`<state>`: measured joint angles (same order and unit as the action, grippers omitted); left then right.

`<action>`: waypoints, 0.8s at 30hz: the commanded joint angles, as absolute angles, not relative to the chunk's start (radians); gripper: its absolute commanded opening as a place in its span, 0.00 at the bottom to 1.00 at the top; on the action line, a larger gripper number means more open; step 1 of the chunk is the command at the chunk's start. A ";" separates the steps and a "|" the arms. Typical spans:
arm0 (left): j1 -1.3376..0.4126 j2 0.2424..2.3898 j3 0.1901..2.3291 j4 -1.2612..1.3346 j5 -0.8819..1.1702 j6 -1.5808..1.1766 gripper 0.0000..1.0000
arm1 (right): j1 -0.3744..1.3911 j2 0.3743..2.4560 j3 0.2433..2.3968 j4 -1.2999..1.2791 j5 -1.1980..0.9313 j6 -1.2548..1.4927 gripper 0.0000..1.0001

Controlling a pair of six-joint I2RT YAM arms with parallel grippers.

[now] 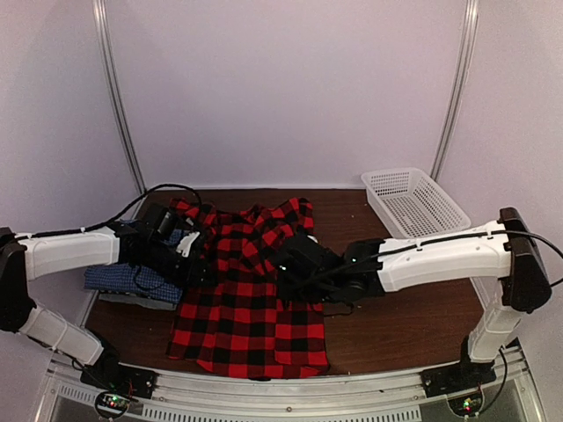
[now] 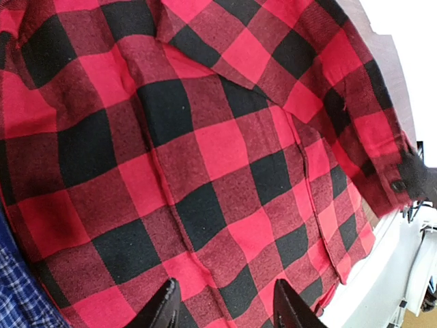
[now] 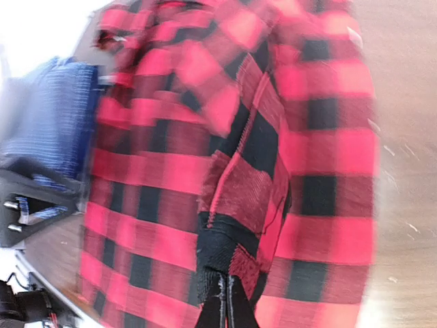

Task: Fold and stack the long sleeve shirts
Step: Pick up the sleeve from the 1/3-folded shirt, then fold the sleeve of the 1/3-folded shirt.

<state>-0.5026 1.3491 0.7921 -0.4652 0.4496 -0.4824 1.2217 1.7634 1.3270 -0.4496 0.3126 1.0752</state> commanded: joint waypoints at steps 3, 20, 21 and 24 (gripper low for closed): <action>-0.494 1.393 0.805 -0.400 0.526 -0.459 0.47 | 1.204 1.616 0.959 -0.226 0.281 1.281 0.00; -0.494 1.551 0.873 -0.203 0.567 -0.610 0.47 | 1.154 1.692 1.017 -0.303 0.238 1.187 0.00; -0.494 1.576 0.886 -0.184 0.555 -0.637 0.46 | 1.146 1.696 1.019 -0.301 0.229 1.177 0.00; -0.496 1.628 0.923 -0.134 0.524 -0.686 0.42 | 1.130 1.703 1.034 -0.307 0.213 1.146 0.00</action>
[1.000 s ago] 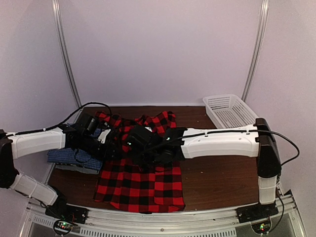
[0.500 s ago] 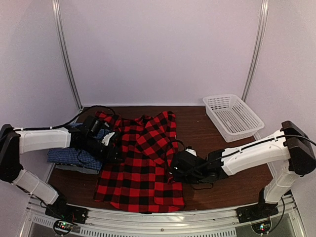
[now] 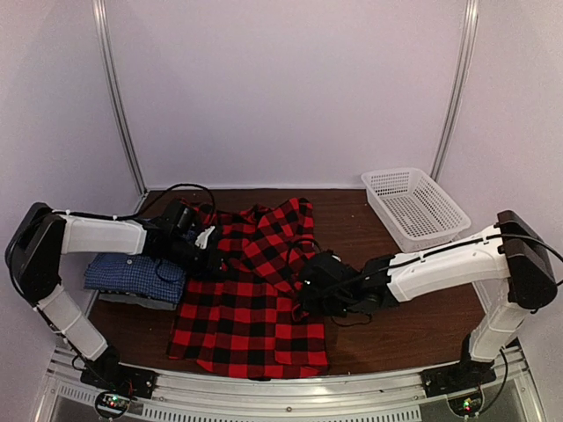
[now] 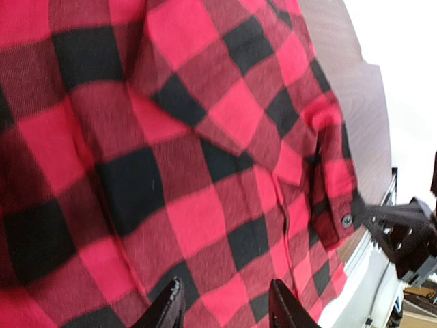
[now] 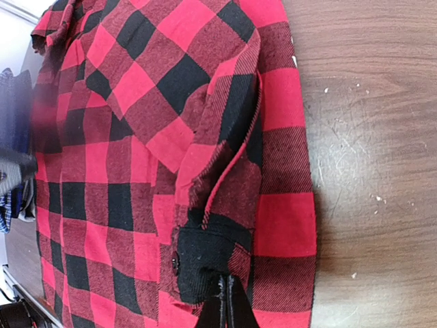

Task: Fold and stack the long sleeve shirts
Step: Fold the sleeve of the 1/3-folded shirt.

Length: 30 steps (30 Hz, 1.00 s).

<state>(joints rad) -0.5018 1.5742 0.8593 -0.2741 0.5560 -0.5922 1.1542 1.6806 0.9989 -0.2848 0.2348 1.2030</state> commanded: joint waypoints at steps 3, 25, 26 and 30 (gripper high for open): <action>-0.503 1.673 0.943 -0.105 0.491 -0.722 0.41 | 1.119 1.692 1.042 -0.319 0.208 1.123 0.00; -0.675 1.920 1.018 0.081 0.361 -1.029 0.38 | 1.036 1.601 0.970 -0.261 0.119 0.992 0.00; -0.675 1.923 1.022 0.082 0.353 -1.032 0.38 | 1.035 1.600 0.970 -0.260 0.119 0.989 0.00; -0.675 1.946 1.047 0.076 0.336 -1.034 0.34 | 1.031 1.596 0.971 -0.256 0.115 0.983 0.00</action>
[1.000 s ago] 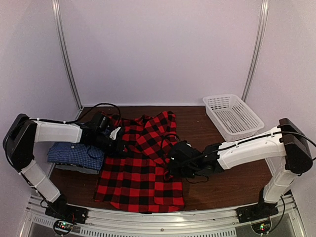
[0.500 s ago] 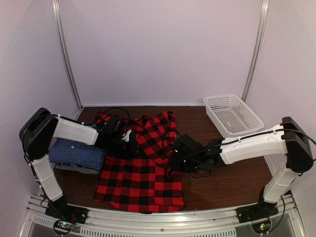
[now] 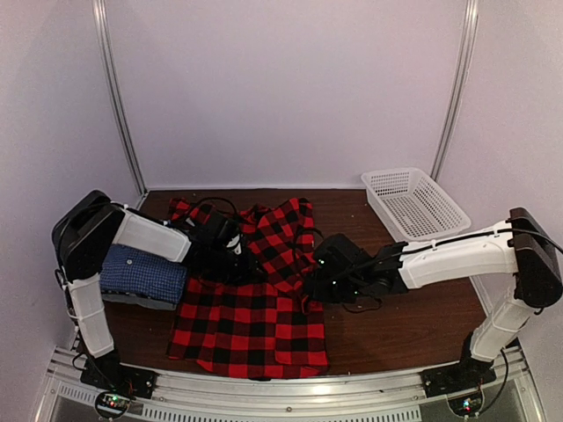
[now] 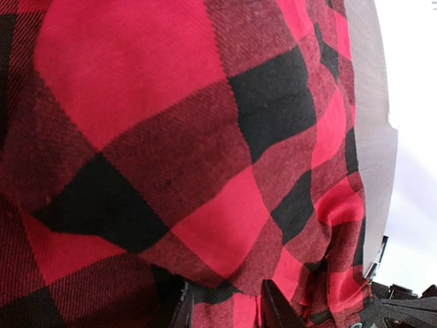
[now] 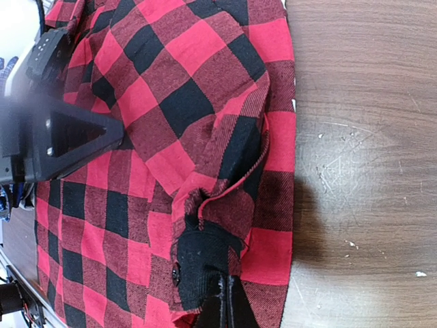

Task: Fold and stack the long sleeve shirts
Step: Fold the sleeve of the 1/3-folded shirt.

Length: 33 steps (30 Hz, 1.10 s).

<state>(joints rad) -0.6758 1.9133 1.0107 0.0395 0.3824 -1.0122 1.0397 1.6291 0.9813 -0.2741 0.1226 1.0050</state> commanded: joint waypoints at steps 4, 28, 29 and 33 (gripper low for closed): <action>-0.676 1.971 1.073 0.060 0.325 -1.032 0.30 | 1.031 1.586 0.971 -0.258 0.115 0.983 0.00; -0.676 1.874 1.181 -0.199 0.283 -0.825 0.00 | 1.081 1.517 0.887 -0.276 0.002 1.067 0.00; -0.676 1.873 1.186 -0.207 0.292 -0.815 0.00 | 1.093 1.521 0.883 -0.268 0.003 1.078 0.00; -0.676 1.875 1.203 -0.244 0.320 -0.771 0.00 | 1.139 1.545 0.874 -0.255 0.003 1.114 0.00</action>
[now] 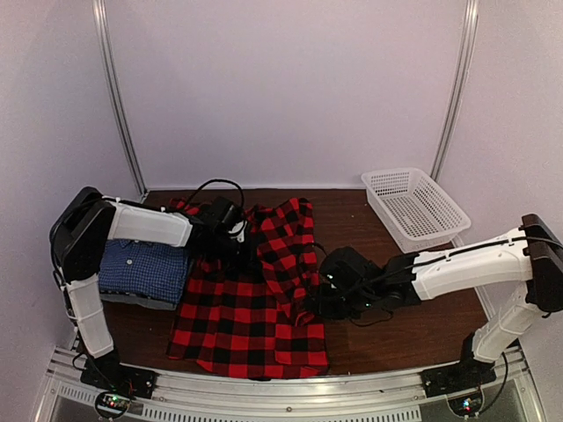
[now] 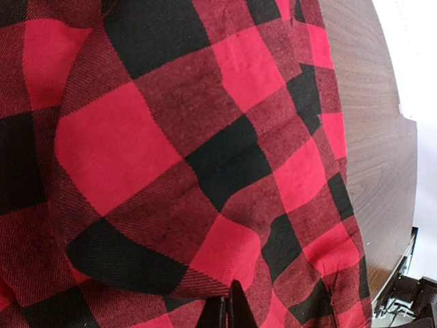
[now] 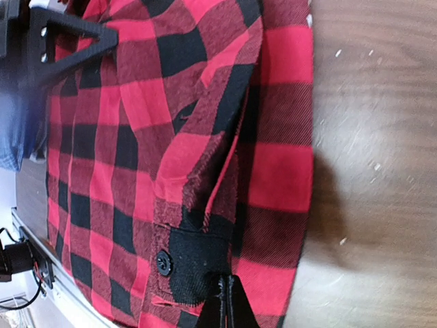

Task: Fold and stack the long sleeve shirts
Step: Fold the sleeve of the 1/3-folded shirt.

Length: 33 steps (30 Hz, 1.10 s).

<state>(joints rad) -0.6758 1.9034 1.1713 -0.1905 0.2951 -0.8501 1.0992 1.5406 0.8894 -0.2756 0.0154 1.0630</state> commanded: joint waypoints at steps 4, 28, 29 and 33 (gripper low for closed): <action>-0.676 1.876 1.206 -0.279 0.331 -0.736 0.00 | 1.179 1.559 0.864 -0.226 -0.029 1.152 0.00; -0.690 1.852 1.117 -0.262 0.382 -0.702 0.00 | 1.306 1.558 0.805 -0.229 0.033 1.292 0.00; -0.690 1.853 1.117 -0.262 0.383 -0.702 0.00 | 1.309 1.559 0.805 -0.230 0.035 1.295 0.00; -0.692 1.855 1.117 -0.259 0.384 -0.703 0.00 | 1.323 1.557 0.808 -0.232 0.037 1.301 0.00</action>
<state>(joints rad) -0.6876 1.8828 1.1244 -0.2882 0.3790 -0.7200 1.3033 1.5707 0.8181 -0.2173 0.0097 1.2839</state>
